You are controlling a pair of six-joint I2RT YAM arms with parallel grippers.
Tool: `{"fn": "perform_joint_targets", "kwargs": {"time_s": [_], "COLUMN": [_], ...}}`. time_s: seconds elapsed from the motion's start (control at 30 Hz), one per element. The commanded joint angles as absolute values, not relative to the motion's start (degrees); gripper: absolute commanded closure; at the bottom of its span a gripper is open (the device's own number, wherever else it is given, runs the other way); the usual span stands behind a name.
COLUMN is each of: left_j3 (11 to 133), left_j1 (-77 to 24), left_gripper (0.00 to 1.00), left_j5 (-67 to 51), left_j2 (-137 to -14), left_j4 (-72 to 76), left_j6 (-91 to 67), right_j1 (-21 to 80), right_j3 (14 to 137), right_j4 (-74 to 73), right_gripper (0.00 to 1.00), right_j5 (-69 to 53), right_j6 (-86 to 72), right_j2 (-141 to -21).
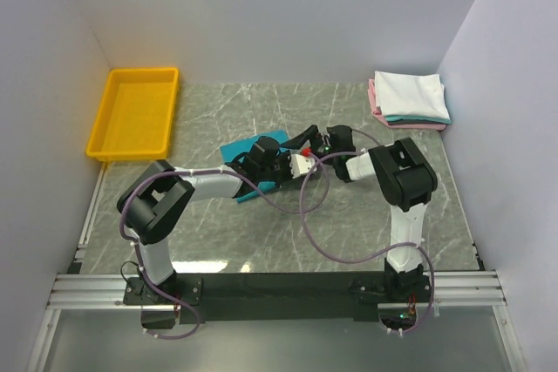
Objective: Fold and stack the t-shirts
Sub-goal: Neatly place the folded tshirt to the corner
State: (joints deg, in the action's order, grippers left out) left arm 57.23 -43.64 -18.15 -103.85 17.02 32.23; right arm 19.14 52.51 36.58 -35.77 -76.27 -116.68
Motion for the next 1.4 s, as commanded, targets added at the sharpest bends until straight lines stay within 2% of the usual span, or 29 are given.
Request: {"fn": "perform_joint_targets", "kwargs": {"time_s": [0.0,0.23,0.27,0.33,0.43,0.53,0.57,0.6,0.63,0.67,0.77,0.9,0.93,0.97,1.0,1.03,1.3,1.37], "left_j3": [58.7,60.1,60.3,60.3,60.5,60.5,60.4,59.7,59.2,58.7,58.4,60.3,60.4,60.4,60.6,60.7,63.3,63.5], "left_j1": [-43.5,-42.5,-42.4,-42.3,-41.8,-41.6,-41.6,-41.4,-40.5,-39.9,-34.8,-28.5,-26.6,-26.0,-25.5,-24.6,-21.4,-20.3], "left_gripper": [0.99,0.99,0.99,0.99,0.99,0.99,0.96,0.85,0.79,0.67,0.49,0.44,0.37,0.21,0.16,0.01,0.01,0.0], "left_j5": [-20.6,-22.1,-22.1,-22.2,-22.8,-22.9,-22.9,-22.9,-23.1,-23.6,-28.1,-30.9,-30.8,-30.2,-29.4,-28.1,-23.9,-24.4], "left_j2": [-101.8,-102.3,-102.2,-102.3,-102.5,-102.2,-101.9,-101.3,-99.7,-98.6,-93.8,-88.3,-86.3,-85.4,-84.6,-83.2,-81.2,-81.0], "left_j4": [18.1,17.1,17.0,16.9,16.8,16.5,15.8,15.7,15.5,14.0,7.0,-3.6,-4.8,-6.4,-8.7,-9.8,-17.3,-19.1], "left_j6": [31.3,30.7,30.7,30.6,30.1,29.4,29.5,29.2,28.8,28.3,23.8,19.6,19.2,19.1,19.0,18.7,13.0,12.2], "right_j1": [20.6,23.3,23.4,23.6,23.7,23.5,23.4,22.8,22.6,22.1,20.8,18.1,17.9,17.7,17.3,16.7,11.3,10.0], "right_j3": [55.8,58.4,58.7,59.3,59.6,59.9,60.2,60.6,61.9,62.7,65.8,69.0,72.0,73.4,74.3,75.7,88.2,94.6], "right_j4": [36.4,35.2,35.3,35.0,34.7,33.5,32.8,30.4,28.7,25.1,17.9,9.3,6.2,1.8,0.5,-1.0,-13.4,-16.6], "right_gripper": [0.06,0.2,0.25,0.27,0.37,0.66,0.78,0.95,1.0,1.0,1.0,1.0,1.0,1.0,1.0,1.0,1.0,1.0], "right_j5": [-30.2,-24.2,-24.2,-24.3,-25.0,-25.0,-25.2,-25.1,-25.0,-24.5,-24.5,-23.3,-22.2,-21.5,-19.1,-18.0,-10.3,-8.5], "right_j6": [-78.0,-78.1,-78.2,-78.2,-77.7,-75.7,-73.7,-72.2,-67.9,-65.3,-56.3,-46.2,-39.8,-36.6,-33.9,-28.6,-11.9,-8.0], "right_j2": [-120.8,-122.3,-122.7,-123.2,-123.2,-122.7,-122.6,-121.9,-121.4,-120.2,-118.1,-115.6,-115.2,-114.7,-114.3,-114.0,-116.5,-119.0]}}
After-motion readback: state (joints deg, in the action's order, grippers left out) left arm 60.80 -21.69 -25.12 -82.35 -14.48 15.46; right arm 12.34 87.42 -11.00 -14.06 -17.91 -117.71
